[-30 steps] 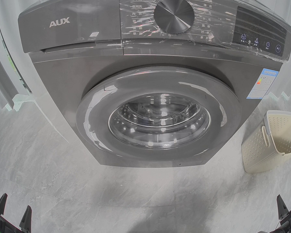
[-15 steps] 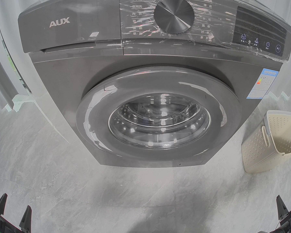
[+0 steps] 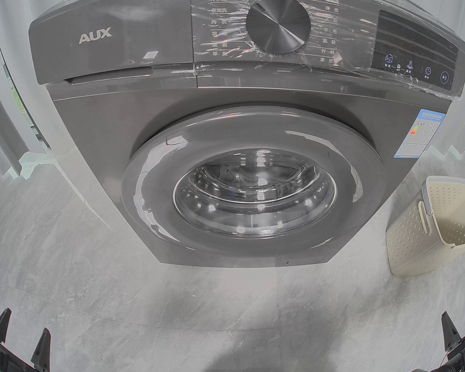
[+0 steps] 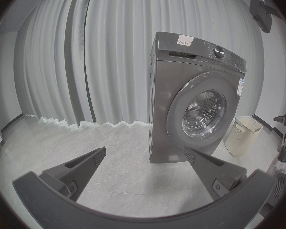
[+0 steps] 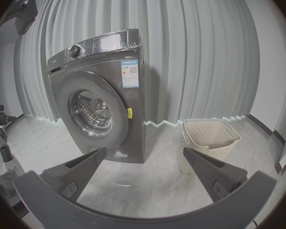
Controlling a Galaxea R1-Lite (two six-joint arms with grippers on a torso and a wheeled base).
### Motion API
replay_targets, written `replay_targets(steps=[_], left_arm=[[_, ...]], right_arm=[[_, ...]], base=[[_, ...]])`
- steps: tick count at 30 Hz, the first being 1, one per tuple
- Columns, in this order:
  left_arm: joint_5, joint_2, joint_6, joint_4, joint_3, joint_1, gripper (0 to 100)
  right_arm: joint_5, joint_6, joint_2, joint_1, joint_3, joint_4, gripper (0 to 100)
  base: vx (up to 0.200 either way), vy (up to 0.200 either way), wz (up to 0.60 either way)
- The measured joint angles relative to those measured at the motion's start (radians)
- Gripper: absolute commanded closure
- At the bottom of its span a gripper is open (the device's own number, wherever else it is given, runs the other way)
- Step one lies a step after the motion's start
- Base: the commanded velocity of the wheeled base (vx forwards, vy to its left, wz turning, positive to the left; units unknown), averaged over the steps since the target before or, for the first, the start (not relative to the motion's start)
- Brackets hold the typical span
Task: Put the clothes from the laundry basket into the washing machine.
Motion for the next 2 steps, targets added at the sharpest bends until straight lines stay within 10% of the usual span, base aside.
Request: replay_targets(steps=[2], left_arm=[[0.000,0.000,0.000,0.000,0.000,0.000,0]], right_arm=[[0.000,0.000,0.000,0.000,0.000,0.000,0]], base=[[0.000,0.000,0.00]])
